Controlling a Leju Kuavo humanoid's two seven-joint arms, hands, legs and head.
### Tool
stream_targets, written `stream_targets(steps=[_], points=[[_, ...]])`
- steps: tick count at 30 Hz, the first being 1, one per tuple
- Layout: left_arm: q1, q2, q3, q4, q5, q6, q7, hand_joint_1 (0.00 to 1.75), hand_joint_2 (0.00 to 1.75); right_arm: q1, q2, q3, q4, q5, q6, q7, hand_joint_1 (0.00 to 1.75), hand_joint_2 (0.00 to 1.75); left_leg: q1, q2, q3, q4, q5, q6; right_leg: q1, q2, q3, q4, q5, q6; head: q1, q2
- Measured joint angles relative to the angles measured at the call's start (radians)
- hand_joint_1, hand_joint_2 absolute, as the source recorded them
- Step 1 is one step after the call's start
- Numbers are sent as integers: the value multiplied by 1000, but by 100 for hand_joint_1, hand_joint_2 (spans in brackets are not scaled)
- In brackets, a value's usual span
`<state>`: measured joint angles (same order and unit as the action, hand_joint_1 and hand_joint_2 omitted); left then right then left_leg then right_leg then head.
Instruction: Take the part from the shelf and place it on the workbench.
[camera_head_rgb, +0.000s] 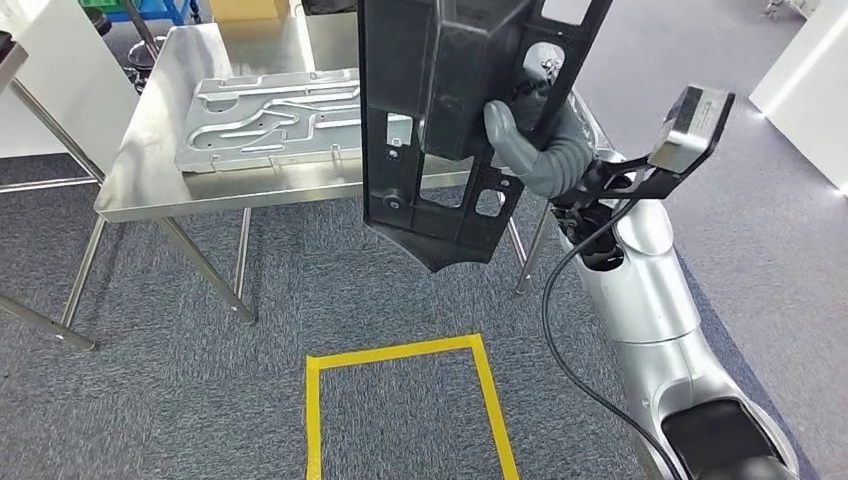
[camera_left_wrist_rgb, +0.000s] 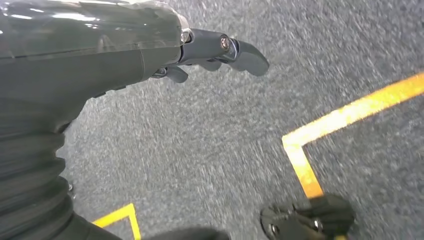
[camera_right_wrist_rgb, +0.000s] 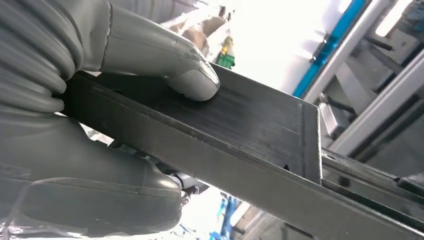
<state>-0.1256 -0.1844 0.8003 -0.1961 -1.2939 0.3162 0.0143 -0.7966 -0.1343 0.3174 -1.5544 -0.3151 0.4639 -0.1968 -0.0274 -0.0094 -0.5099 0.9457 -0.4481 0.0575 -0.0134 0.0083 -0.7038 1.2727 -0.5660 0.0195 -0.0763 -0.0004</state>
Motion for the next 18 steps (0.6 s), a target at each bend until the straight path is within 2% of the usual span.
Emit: stream_targets(steps=[1, 2, 3, 4, 5, 6, 7, 9, 10, 11, 12, 13, 14, 15, 16, 17, 18], points=[[2, -1, 0, 0, 3, 0, 1, 0, 175, -11, -2, 0, 18, -12, 7, 3, 173, 175, 3, -2, 17, 1, -14, -3, -4, -1, -18, -9, -14, 6, 0, 0], [4, -1, 0, 0, 5, 0, 2, 0, 175, -22, -4, 0, 35, -21, 12, 5, 173, 175, 6, -3, 35, 2, -29, -7, -10, -2, -23, -46, -3, 14, 0, 0], [6, -2, 0, 0, 7, 0, 2, 0, 175, -35, -5, 0, 52, -28, 15, 6, 173, 175, 8, -5, 53, 5, -47, -12, -16, -4, -20, -104, 37, 22, 0, 0], [7, -2, 1, 0, 9, 0, 3, 0, 175, -48, -7, 1, 70, -33, 16, 9, 173, 175, 10, -6, 69, 10, -66, -19, -21, -7, -14, -169, 109, 28, 0, 0], [6, -2, 2, 0, 11, 1, 3, 0, 175, -61, -9, 2, 88, -36, 17, 11, 173, 175, 11, -7, 78, 13, -85, -26, -23, -11, -7, -217, 165, 26, 0, 0], [5, -2, 3, 0, 13, 1, 3, 0, 175, -72, -10, 3, 102, -40, 18, 14, 173, 175, 12, -6, 86, 14, -101, -33, -20, -13, -3, -246, 209, 20, -1, 0], [4, -2, 4, 0, 14, 2, 2, 0, 175, -83, -11, 5, 115, -42, 19, 18, 173, 175, 13, -5, 92, 19, -110, -40, -17, -12, -1, -258, 228, 10, -1, 0], [0, -2, 4, 0, 13, 3, 1, 0, 175, -108, -14, 8, 130, -46, 20, 22, 173, 175, 18, -3, 85, 55, -100, -53, -12, -8, 12, -256, 208, -9, -2, 0], [-1, -3, 5, 0, 13, 3, 1, 0, 175, -121, -15, 9, 138, -47, 20, 23, 173, 175, 21, -3, 64, 104, -81, -58, -12, -7, 24, -257, 196, -16, -2, 0], [-2, -4, 5, 0, 12, 3, 1, 0, 175, -132, -16, 9, 144, -47, 20, 24, 173, 175, 23, -2, 25, 167, -64, -63, -12, -7, 40, -257, 183, -22, -2, 0], [-1, -5, 5, 0, 11, 3, 1, 0, 175, -140, -16, 9, 150, -47, 20, 24, 173, 175, 25, -1, -23, 237, -62, -67, -11, -7, 58, -258, 168, -26, -2, 0], [-1, -6, 5, 0, 10, 2, 1, 0, 175, -144, -17, 10, 156, -47, 19, 24, 173, 175, 27, 0, -74, 299, -78, -71, -9, -7, 76, -259, 152, -29, -2, 0], [-1, -7, 5, 0, 9, 2, 1, 0, 175, -146, -17, 11, 161, -46, 19, 25, 173, 175, 28, 1, -122, 343, -116, -73, -8, -7, 95, -259, 136, -30, -2, 0], [-2, -7, 5, 0, 9, 1, 1, 0, 175, -147, -17, 12, 167, -45, 17, 25, 173, 175, 28, 1, -159, 361, -164, -73, -8, -6, 116, -259, 119, -30, -2, 0], [-3, -8, 5, 0, 9, 0, 1, 0, 175, -147, -18, 14, 171, -43, 14, 26, 173, 175, 28, 1, -185, 355, -204, -70, -7, -6, 139, -259, 103, -30, -2, 0], [-4, -8, 5, 0, 9, 0, 1, 0, 175, -149, -18, 15, 176, -38, 10, 26, 173, 175, 28, 1, -200, 327, -220, -68, -7, -5, 163, -259, 86, -30, -2, 0], [-3, -8, 5, 0, 11, 0, 0, 0, 175, -150, -18, 17, 180, -25, 1, 24, 173, 175, 27, 2, -208, 277, -190, -65, -8, -4, 187, -259, 68, -28, -2, 0]])
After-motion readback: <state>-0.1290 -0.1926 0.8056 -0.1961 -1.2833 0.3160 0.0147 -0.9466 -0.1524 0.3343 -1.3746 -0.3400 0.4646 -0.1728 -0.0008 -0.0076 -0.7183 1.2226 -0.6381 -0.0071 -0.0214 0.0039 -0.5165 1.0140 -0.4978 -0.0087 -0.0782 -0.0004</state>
